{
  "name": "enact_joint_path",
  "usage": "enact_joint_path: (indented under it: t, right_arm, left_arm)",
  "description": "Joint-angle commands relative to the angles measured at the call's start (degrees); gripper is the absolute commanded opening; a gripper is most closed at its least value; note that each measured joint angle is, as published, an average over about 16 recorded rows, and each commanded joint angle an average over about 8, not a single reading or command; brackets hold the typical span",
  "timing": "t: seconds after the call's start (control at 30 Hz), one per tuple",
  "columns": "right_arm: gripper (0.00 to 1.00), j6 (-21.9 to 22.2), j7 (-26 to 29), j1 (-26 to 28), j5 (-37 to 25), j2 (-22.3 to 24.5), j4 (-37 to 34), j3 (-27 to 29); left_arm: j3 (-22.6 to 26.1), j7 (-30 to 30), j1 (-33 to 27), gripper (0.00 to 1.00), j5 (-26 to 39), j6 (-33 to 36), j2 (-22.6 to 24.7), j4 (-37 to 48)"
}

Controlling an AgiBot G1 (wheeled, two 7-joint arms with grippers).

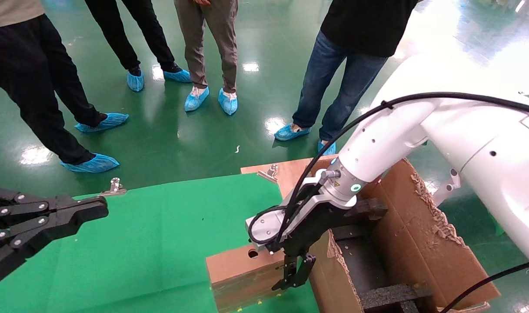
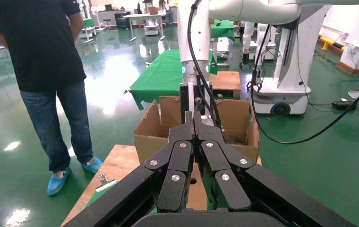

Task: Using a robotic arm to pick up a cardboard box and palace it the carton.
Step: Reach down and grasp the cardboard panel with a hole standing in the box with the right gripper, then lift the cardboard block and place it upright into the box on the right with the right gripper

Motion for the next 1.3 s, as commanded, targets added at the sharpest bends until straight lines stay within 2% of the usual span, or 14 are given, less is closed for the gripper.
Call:
enact_joint_path:
  t: [0.03,0.17,0.23,1.3]
  right_arm:
    - [0.59,0.0,-0.5,0.4,0.2,-0.4,-0.7,-0.8]
    - [0.09,0.0,-0.7,0.6,0.4,-0.7,-1.0,-1.2]
    - [0.00,0.0,-0.7,0.5,0.4,-0.6,-0.9,-1.1]
    - [0.00,0.0,-0.3,0.1,0.0,-0.1,-0.2,-0.2]
  left_arm:
    - [0.0,0.0,0.0,1.00,0.0,0.0,0.0,0.0]
    - [0.0,0.0,0.0,1.00,0.0,0.0,0.0,0.0]
    - [0.0,0.0,0.0,1.00,0.0,0.0,0.0,0.0]
    - [0.0,0.0,0.0,1.00,0.0,0.0,0.0,0.0]
